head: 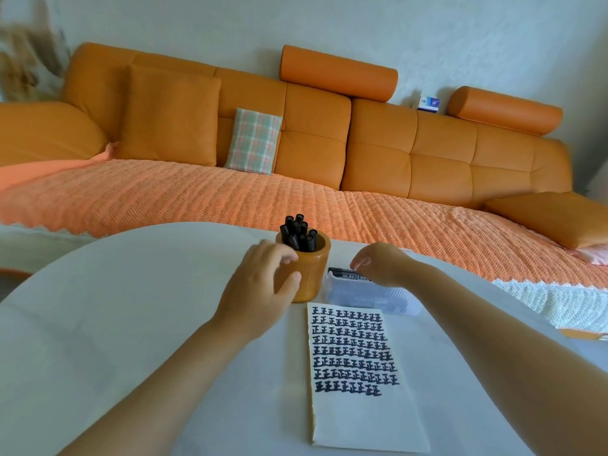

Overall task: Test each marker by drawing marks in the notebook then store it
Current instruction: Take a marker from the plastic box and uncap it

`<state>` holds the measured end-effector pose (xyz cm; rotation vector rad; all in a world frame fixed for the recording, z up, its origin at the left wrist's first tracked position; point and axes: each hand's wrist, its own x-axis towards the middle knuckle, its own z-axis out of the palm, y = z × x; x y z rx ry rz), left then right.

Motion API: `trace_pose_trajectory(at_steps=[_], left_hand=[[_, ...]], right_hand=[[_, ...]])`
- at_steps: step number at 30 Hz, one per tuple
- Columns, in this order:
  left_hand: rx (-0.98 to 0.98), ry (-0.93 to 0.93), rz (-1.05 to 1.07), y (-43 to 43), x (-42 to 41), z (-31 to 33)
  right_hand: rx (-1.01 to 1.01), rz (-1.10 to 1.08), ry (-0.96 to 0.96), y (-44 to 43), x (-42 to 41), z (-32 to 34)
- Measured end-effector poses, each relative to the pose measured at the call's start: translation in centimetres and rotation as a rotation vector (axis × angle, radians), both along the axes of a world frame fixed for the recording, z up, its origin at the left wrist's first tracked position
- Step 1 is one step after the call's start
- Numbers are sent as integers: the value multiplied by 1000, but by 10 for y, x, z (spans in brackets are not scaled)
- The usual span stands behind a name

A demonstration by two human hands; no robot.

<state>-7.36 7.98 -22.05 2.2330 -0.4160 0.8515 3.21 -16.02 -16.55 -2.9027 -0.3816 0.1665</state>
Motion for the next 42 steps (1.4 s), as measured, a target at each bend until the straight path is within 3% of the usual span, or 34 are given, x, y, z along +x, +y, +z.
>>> trace_pose_trajectory(at_steps=[7,16,21,26,31,33,35,42], left_hand=[[264,214,-86,-4,-18,-38],[379,195,-55,1,-9,-53],[406,177,-58,0,-8,-54],[407,189,-57,0,-8,-53],[416,212,-64,-1,-11,-49],[427,232,-59,-2,-13,-46],[439,245,-48,-4,-15,-42],[308,219,-57,-23,-27,-21]], right_hand=[[-184,91,142,2,15,1],[-359,150,197,14,22,1],[-330,190,77,11,20,0],[-170,119,-80,3,14,5],[-12,108,-454,-10,-25,27],[157,92,-540,-14,-50,32],[430,78,-479,-16,-76,32],[1133,80,85,-34,-136,1]])
